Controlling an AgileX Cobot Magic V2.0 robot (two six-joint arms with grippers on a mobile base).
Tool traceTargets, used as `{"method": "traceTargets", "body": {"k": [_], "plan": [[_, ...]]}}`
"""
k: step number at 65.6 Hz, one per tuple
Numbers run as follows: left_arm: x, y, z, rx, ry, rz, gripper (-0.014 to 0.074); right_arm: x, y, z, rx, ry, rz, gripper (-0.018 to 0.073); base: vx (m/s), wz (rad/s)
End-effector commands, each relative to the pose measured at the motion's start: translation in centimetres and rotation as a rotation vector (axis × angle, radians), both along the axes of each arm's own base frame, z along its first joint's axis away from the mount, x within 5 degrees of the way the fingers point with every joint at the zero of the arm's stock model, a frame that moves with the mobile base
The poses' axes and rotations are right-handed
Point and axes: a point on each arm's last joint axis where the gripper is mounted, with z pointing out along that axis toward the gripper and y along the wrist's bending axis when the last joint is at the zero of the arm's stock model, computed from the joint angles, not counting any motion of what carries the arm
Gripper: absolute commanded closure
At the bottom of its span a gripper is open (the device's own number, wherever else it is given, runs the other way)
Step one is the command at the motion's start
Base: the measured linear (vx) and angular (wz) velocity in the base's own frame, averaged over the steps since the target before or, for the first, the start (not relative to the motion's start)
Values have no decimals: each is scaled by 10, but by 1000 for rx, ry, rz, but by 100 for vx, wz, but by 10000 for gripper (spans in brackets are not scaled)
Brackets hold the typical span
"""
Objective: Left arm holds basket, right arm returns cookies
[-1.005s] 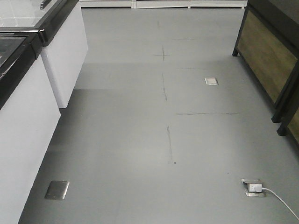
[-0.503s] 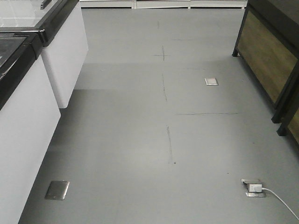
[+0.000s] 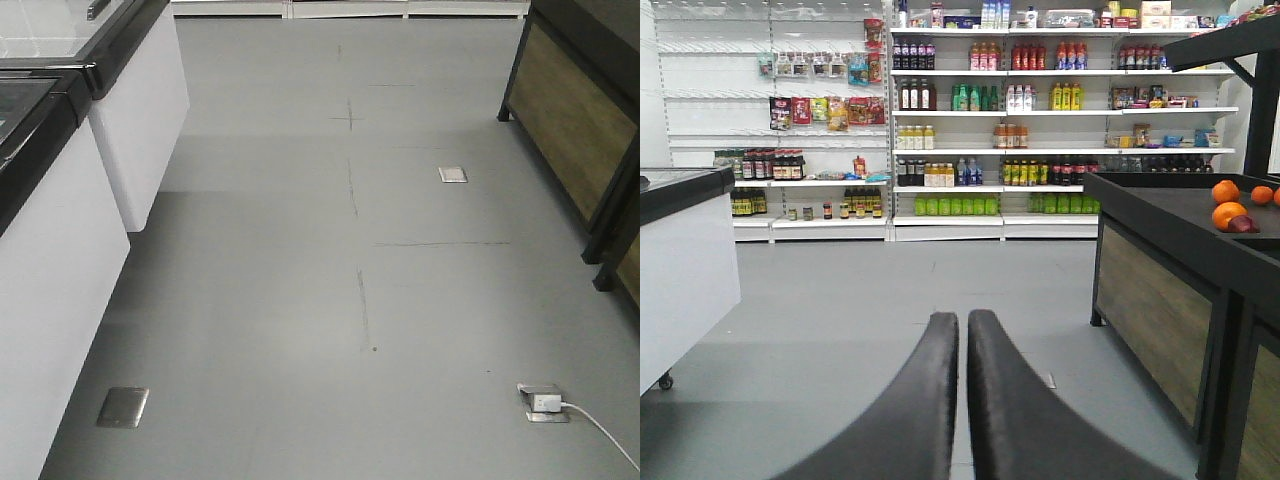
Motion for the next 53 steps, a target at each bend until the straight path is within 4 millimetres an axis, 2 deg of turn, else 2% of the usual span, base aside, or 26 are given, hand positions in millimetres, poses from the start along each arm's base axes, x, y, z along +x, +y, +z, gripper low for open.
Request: {"method": "traceTargets", "body": {"k": [1, 10, 34, 53], "plan": [[0, -2, 21, 33, -114, 12, 100, -1, 1, 2, -22, -71, 6, 565, 0, 0], [8, 9, 14, 14, -189, -4, 64, -1, 1, 2, -22, -71, 6, 565, 0, 0], [23, 36, -10, -86, -324, 1, 62, -1, 1, 2, -22, -71, 6, 565, 0, 0], [38, 43, -22, -155, -410, -16, 62, -1, 1, 2, -22, -71, 6, 565, 0, 0]]}}
